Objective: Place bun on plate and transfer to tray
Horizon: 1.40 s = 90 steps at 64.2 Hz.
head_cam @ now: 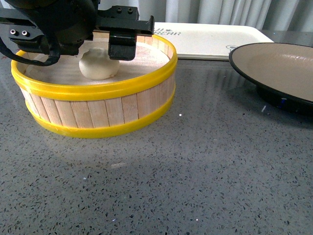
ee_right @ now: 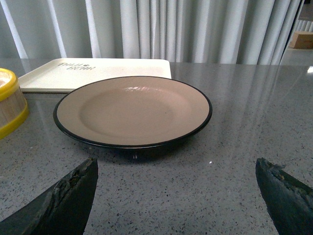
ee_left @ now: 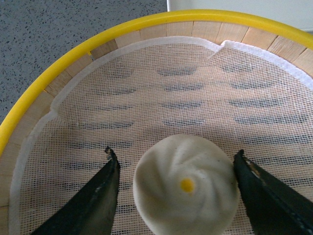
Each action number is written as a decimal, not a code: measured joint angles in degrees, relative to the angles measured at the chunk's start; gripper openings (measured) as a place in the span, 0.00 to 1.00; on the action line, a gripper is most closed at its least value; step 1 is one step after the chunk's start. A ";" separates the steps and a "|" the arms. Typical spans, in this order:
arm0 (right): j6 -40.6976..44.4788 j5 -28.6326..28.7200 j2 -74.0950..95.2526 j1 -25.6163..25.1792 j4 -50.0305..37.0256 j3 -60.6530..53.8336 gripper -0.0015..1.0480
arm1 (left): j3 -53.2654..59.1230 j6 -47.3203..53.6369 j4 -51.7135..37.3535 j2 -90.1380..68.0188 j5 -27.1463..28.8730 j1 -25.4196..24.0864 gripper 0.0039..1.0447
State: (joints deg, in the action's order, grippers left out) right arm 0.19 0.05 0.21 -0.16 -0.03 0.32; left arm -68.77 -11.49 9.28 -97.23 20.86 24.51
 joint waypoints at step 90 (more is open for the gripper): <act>0.00 0.00 0.00 0.00 0.00 0.00 0.92 | -27.61 3.85 2.21 -6.40 -4.94 12.33 0.04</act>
State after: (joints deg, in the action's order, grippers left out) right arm 0.19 0.05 0.21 -0.16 -0.03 0.32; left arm -96.38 -7.64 11.49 -103.63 15.92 36.84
